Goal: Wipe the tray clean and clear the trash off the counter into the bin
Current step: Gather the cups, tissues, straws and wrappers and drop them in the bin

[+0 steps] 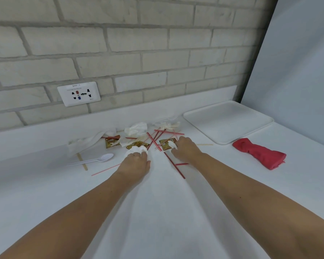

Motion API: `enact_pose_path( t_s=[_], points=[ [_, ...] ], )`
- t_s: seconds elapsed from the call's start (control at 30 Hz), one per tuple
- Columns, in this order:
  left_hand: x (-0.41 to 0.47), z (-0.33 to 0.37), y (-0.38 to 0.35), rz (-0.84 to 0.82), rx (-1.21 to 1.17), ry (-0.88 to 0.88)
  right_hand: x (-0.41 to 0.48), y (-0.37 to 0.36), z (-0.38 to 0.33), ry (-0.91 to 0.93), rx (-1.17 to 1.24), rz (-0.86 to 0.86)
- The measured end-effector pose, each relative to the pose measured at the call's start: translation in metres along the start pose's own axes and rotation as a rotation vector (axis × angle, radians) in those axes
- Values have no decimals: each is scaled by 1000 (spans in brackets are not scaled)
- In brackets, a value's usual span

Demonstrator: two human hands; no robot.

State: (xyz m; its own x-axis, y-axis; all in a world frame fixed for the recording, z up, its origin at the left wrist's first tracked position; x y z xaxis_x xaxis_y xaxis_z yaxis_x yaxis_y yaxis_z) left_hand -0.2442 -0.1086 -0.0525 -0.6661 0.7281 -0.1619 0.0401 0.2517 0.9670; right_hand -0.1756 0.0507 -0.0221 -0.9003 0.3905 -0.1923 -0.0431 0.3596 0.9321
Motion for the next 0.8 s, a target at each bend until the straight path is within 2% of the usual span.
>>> enact_pose_path(
  t_s=[0.13,0.27,0.47,0.57,0.7,0.8],
  points=[
    [-2,-11,-10,20,-74,-33,-5,12,5,0,319,136],
    [-2,-14,-8,34,-119,-46,-9,24,3,57,253,240],
    [-6,-20,1,94,-154,4,-8,23,8,119,213,200],
    [-2,-23,9,78,-216,72,-13,17,6,51,281,111],
    [-1,-25,12,136,-315,129,-11,-9,1,-23,-13,-183],
    [-4,-29,19,209,-508,201,-13,-26,-6,-44,-84,-235]
  ],
)
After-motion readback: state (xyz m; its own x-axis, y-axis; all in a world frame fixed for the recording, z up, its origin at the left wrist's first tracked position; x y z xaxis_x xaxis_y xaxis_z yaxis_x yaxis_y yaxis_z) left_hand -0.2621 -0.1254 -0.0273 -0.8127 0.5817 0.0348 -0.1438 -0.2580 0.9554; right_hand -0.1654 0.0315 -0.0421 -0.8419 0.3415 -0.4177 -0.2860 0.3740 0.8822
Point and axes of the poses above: each hand's wrist, its own x-axis towards the middle knuckle, its own y-axis out of the back of the hand, z = x × y, the point moved 2 cm from there along x, towards the middle knuckle, and after that the axes turned 11 degrees about -z, right-handed, at the moved point
